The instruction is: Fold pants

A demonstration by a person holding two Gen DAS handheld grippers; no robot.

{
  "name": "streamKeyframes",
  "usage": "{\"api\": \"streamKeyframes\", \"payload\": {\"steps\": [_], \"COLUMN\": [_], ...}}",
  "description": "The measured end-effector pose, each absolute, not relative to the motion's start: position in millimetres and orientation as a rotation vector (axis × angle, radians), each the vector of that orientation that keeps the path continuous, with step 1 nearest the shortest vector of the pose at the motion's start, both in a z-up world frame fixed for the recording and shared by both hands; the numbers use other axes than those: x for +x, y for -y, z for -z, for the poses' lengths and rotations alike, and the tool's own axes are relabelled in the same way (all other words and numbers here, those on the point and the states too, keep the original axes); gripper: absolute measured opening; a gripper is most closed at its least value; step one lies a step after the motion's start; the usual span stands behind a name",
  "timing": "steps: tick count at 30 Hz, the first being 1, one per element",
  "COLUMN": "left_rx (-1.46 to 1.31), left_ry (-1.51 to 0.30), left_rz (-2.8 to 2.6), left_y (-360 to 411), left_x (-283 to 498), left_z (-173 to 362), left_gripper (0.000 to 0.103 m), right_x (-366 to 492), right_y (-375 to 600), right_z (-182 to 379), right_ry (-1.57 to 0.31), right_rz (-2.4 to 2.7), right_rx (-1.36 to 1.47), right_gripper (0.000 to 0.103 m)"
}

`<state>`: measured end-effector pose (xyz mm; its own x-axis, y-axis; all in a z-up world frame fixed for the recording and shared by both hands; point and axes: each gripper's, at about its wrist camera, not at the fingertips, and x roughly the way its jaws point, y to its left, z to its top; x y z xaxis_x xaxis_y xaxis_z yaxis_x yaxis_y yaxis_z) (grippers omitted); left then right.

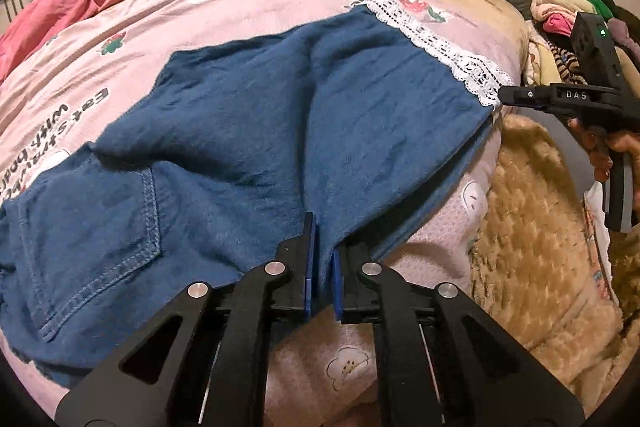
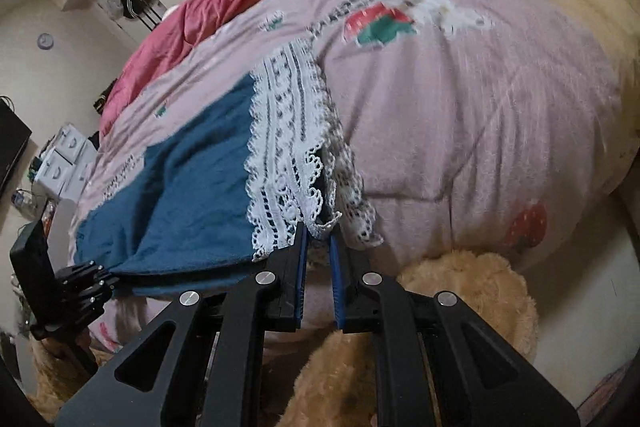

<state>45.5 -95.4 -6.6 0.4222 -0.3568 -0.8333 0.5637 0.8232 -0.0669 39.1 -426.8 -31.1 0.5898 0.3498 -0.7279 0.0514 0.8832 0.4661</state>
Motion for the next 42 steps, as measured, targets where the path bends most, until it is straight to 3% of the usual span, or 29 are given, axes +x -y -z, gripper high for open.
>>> {"api": "streamKeyframes", "payload": {"steps": [4,6,8,11,16,18,20,22,29,31,32,33,36,42], "left_rx": [0.241,0.204,0.171,0.134,-0.051,-0.178,-0.317,-0.397,-0.559,-0.556,-0.506,-0.487,-0.536,-0.436], "left_ry": [-0.985,-1.006,-1.018,-0.968,-0.845,-0.824,-0.817,-0.820,-0.865,-0.866,-0.857,-0.850,-0.840,-0.827], "left_rz": [0.593,0.602,0.603,0.577,0.363,0.244,0.164,0.087,0.005,-0.030,-0.068,-0.072,-0.034,-0.098], "left_y": [95.7,92.1,87.2,73.9,10.5,-28.1,-66.7,-91.4,-115.0,-115.0,-110.4,-108.0,-115.4,-135.9], "left_x": [44.3,44.6,41.6,28.0,8.0,4.2,1.4,1.4,22.6,27.3,30.3,31.3,27.3,5.7], "left_z": [7.5,7.0,3.7,-14.0,-47.9,-52.2,-47.7,-42.4,-13.3,-8.0,-9.1,-10.6,-16.0,-28.6], "left_gripper": [0.006,0.027,0.038,0.054,0.068,0.079,0.083,0.083,0.082,0.070,0.048,0.035,0.031,0.034], "right_x": [36.1,34.3,29.1,22.8,36.0,48.0,60.2,71.8,79.9,78.1,78.3,78.4,77.7,77.0], "right_y": [424.1,422.3,422.9,419.2,368.6,348.7,330.2,315.7,308.5,309.3,309.8,309.6,312.2,317.7], "right_z": [33.1,28.4,15.1,-10.4,-21.9,-15.8,-8.7,-2.1,36.2,36.5,36.9,37.2,37.1,37.6], "right_ry": [-0.951,-0.955,-0.919,-0.819,-0.761,-0.773,-0.781,-0.791,-0.868,-0.865,-0.865,-0.866,-0.867,-0.867], "right_rz": [-0.178,-0.149,-0.093,-0.053,-0.232,-0.287,-0.320,-0.328,-0.308,-0.310,-0.312,-0.314,-0.322,-0.344], "right_rx": [0.419,0.359,0.284,0.188,0.043,0.021,-0.009,-0.032,-0.022,-0.017,-0.011,-0.010,0.002,0.027], "right_gripper": [0.012,0.021,0.023,0.041,0.051,0.052,0.060,0.064,0.067,0.067,0.067,0.067,0.067,0.067]}}
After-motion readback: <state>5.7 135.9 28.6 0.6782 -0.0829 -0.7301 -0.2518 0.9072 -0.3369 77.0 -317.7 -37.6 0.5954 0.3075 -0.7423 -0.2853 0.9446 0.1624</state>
